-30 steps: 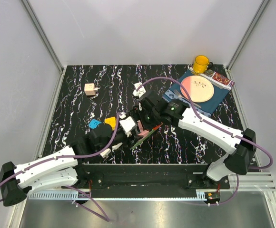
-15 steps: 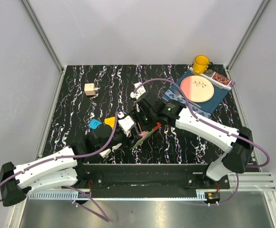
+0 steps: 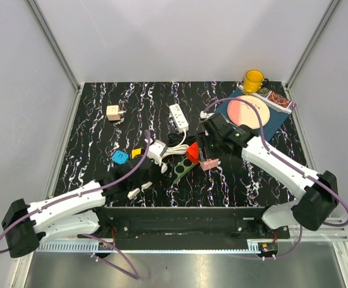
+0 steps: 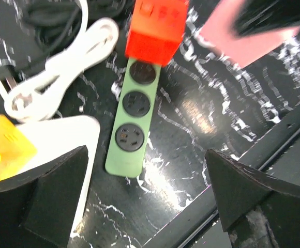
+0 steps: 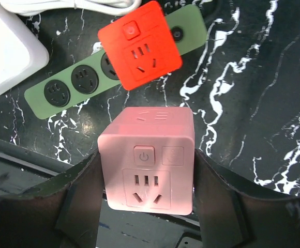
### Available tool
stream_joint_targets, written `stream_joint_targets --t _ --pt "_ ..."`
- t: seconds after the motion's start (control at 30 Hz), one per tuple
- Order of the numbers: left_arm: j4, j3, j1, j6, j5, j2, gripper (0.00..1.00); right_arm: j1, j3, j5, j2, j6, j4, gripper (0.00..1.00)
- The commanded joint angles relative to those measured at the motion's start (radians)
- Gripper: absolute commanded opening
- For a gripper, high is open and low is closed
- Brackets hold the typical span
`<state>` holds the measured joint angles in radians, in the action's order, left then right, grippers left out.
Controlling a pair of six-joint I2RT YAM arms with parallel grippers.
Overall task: Insert the plug
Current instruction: Insert the plug into the socket.
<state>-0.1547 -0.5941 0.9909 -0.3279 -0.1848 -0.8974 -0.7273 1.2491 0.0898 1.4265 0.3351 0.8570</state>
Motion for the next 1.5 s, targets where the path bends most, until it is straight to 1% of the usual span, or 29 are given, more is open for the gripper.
stream_joint_targets --t 0.0,0.17,0.4,0.6,0.7,0.8,0.9,0.97,1.0,1.03,1.13,1.17,1.3,1.47 --pt "-0.097 -0.035 -0.04 -0.143 0.068 -0.112 0.99 0.017 -0.034 0.077 -0.113 -0.011 -0.075 0.0" --pt "-0.167 -0.107 -0.075 -0.172 0.133 -0.265 0.99 0.025 -0.085 0.11 -0.169 -0.007 -0.096 0.0" --pt "-0.177 -0.193 -0.078 -0.146 0.18 -0.431 0.99 0.029 -0.117 0.126 -0.213 -0.011 -0.107 0.0" --pt "-0.172 -0.248 -0.081 -0.143 0.26 -0.541 0.99 0.029 -0.129 0.136 -0.25 -0.036 -0.11 0.0" --pt "-0.148 -0.265 -0.078 -0.151 0.317 -0.552 0.99 0.029 -0.132 0.13 -0.268 -0.067 -0.116 0.0" --pt "-0.132 -0.262 -0.077 -0.149 0.318 -0.516 0.98 0.029 -0.134 0.093 -0.279 -0.108 -0.137 0.0" --pt "-0.161 -0.26 -0.08 -0.135 0.269 -0.448 0.98 0.029 -0.128 0.025 -0.273 -0.154 -0.171 0.0" --pt "-0.18 -0.254 -0.09 -0.125 0.226 -0.408 0.99 0.029 -0.117 -0.053 -0.25 -0.191 -0.196 0.0" --pt "-0.189 -0.251 -0.097 -0.123 0.211 -0.361 0.99 0.029 -0.113 -0.076 -0.236 -0.2 -0.203 0.0" --pt "-0.206 -0.248 -0.104 -0.119 0.188 -0.335 0.99 0.029 -0.106 -0.132 -0.201 -0.223 -0.208 0.0" --pt "-0.258 -0.237 -0.15 -0.099 0.118 -0.224 0.99 0.022 -0.073 -0.209 -0.126 -0.261 -0.225 0.0" --pt "-0.272 -0.237 -0.179 -0.08 0.104 -0.168 0.99 0.016 -0.063 -0.222 -0.111 -0.268 -0.242 0.0" --pt "-0.363 -0.25 -0.247 -0.02 0.018 -0.037 0.99 -0.02 -0.021 -0.271 -0.003 -0.304 -0.269 0.0" --pt "-0.434 -0.289 -0.334 0.093 -0.123 0.101 0.99 -0.072 0.048 -0.257 0.116 -0.323 -0.28 0.0"
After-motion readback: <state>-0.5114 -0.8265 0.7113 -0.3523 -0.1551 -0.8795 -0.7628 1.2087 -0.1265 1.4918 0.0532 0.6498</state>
